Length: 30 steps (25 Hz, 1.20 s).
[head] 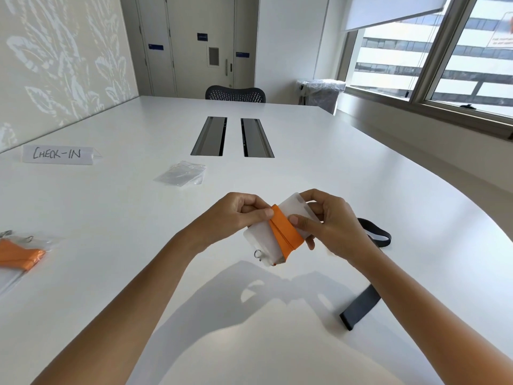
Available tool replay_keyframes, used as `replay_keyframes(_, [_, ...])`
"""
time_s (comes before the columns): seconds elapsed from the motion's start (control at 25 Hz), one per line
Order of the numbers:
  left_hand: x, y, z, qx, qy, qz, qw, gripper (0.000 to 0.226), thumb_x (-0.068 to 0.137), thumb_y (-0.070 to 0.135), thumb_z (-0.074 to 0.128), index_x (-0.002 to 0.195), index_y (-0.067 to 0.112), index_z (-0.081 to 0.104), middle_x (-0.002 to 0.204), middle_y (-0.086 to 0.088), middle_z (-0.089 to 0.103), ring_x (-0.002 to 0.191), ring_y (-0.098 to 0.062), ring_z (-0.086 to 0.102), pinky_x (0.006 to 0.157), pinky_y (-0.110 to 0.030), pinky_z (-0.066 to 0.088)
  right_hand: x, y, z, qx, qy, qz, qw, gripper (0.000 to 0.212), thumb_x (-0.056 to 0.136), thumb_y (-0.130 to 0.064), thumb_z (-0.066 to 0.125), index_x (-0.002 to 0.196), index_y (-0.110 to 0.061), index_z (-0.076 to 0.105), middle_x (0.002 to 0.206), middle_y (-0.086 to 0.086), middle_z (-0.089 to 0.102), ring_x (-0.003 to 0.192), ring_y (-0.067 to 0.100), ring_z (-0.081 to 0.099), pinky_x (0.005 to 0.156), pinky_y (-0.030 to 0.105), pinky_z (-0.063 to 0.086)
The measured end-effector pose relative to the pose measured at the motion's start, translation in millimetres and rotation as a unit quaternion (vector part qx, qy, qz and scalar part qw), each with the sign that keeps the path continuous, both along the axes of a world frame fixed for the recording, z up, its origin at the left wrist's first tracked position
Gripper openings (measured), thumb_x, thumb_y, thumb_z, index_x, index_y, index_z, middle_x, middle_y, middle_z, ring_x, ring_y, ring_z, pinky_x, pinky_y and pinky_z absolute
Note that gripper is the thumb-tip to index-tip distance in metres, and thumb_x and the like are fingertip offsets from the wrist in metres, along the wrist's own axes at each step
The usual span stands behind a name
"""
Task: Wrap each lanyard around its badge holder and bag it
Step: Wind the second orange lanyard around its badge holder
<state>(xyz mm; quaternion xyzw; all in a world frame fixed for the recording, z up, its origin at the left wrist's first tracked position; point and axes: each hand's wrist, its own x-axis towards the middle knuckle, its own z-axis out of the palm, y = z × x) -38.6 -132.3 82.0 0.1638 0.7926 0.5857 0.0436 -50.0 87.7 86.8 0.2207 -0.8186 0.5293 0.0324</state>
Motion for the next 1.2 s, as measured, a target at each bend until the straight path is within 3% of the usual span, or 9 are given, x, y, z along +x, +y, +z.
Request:
replay_keyframes(0.16, [-1.1, 5.2, -6.7, -0.051, 0.009, 0.022, 0.998, 0.019, 0.09, 0.033, 0.065, 0.096, 0.016, 0.073, 0.096, -0.003, 0.075, 0.097, -0.024, 0.068, 0.093, -0.042, 0.05, 2.0, -2.4, -3.4, 0.084, 0.054, -0.017, 0.995, 0.016, 0.085, -0.016, 0.072, 0.092, -0.019, 0.057, 0.068, -0.002, 0.072, 0.041, 0.017, 0.059, 0.053, 0.028, 0.052])
replay_keyframes(0.28, [-2.0, 5.5, -7.9, -0.062, 0.02, 0.035, 0.997, 0.022, 0.092, 0.034, 0.062, 0.097, 0.016, 0.073, 0.095, -0.001, 0.075, 0.095, -0.021, 0.068, 0.09, -0.04, 0.051, -0.2, -5.3, -8.9, -0.006, -0.033, -0.003, 0.999, 0.016, 0.086, -0.021, 0.073, 0.095, -0.017, 0.061, 0.082, 0.004, 0.074, 0.067, 0.026, 0.069, 0.07, 0.038, 0.056])
replay_keyframes(0.4, [-2.8, 9.0, -11.6, -0.072, 0.035, 0.066, 0.995, 0.024, 0.092, 0.035, 0.06, 0.097, 0.016, 0.074, 0.092, -0.001, 0.075, 0.091, -0.02, 0.069, 0.085, -0.038, 0.052, -0.8, -6.6, -14.1, -0.079, -0.132, 0.009, 0.988, 0.041, 0.074, -0.039, 0.078, 0.104, -0.015, 0.064, 0.103, 0.012, 0.072, 0.094, 0.028, 0.069, 0.086, 0.042, 0.056])
replay_keyframes(0.48, [-2.6, 11.8, -14.3, -0.096, 0.036, 0.059, 0.993, 0.024, 0.092, 0.037, 0.06, 0.097, 0.017, 0.074, 0.092, 0.0, 0.075, 0.09, -0.017, 0.069, 0.081, -0.033, 0.052, -0.7, -7.1, -15.5, -0.096, -0.161, 0.016, 0.982, 0.046, 0.068, -0.037, 0.082, 0.104, -0.016, 0.064, 0.102, 0.01, 0.073, 0.09, 0.025, 0.07, 0.082, 0.039, 0.056])
replay_keyframes(0.64, [-3.3, 16.7, -18.3, -0.135, 0.03, 0.059, 0.989, 0.028, 0.091, 0.041, 0.06, 0.092, 0.017, 0.074, 0.084, 0.0, 0.074, 0.072, -0.006, 0.062, 0.066, -0.019, 0.045, -4.8, -5.0, -17.4, -0.104, -0.164, 0.01, 0.981, 0.03, 0.072, -0.011, 0.084, 0.096, -0.016, 0.067, 0.087, 0.009, 0.074, 0.078, 0.02, 0.068, 0.069, 0.031, 0.054])
replay_keyframes(0.8, [-2.9, 18.8, -21.7, -0.175, 0.05, 0.086, 0.979, 0.032, 0.09, 0.044, 0.059, 0.082, 0.015, 0.072, 0.069, 0.005, 0.064, 0.061, -0.003, 0.051, 0.053, -0.011, 0.035, -3.8, -7.0, -20.4, -0.092, -0.19, -0.004, 0.977, 0.032, 0.071, -0.012, 0.085, 0.095, -0.017, 0.065, 0.082, 0.007, 0.073, 0.074, 0.02, 0.069, 0.063, 0.027, 0.053])
replay_keyframes(0.96, [0.6, 17.5, -20.1, -0.221, 0.042, 0.086, 0.971, 0.04, 0.089, 0.048, 0.059, 0.08, 0.011, 0.07, 0.069, -0.006, 0.06, 0.063, -0.015, 0.048, 0.058, -0.025, 0.035, -1.9, -9.9, -23.5, -0.019, -0.18, 0.013, 0.983, 0.029, 0.072, -0.017, 0.083, 0.098, -0.02, 0.069, 0.084, 0.008, 0.075, 0.087, 0.024, 0.071, 0.085, 0.04, 0.054])
replay_keyframes(1.04, [6.9, 12.6, -21.0, -0.241, 0.043, 0.092, 0.965, 0.038, 0.088, 0.05, 0.059, 0.084, 0.015, 0.072, 0.08, -0.009, 0.069, 0.074, -0.022, 0.058, 0.066, -0.031, 0.043, 1.7, -14.5, -26.0, -0.003, -0.177, 0.027, 0.984, 0.023, 0.072, -0.018, 0.083, 0.093, -0.017, 0.074, 0.088, 0.008, 0.076, 0.094, 0.027, 0.071, 0.093, 0.044, 0.052])
replay_keyframes(1.2, [25.9, -18.0, -27.5, -0.246, 0.047, 0.2, 0.947, 0.041, 0.097, 0.046, 0.044, 0.105, 0.015, 0.069, 0.1, -0.003, 0.071, 0.098, -0.02, 0.062, 0.084, -0.031, 0.044, 11.0, -34.1, -34.0, -0.01, -0.207, 0.027, 0.978, 0.016, 0.075, -0.017, 0.08, 0.089, -0.013, 0.075, 0.091, 0.01, 0.076, 0.09, 0.025, 0.07, 0.086, 0.039, 0.054])
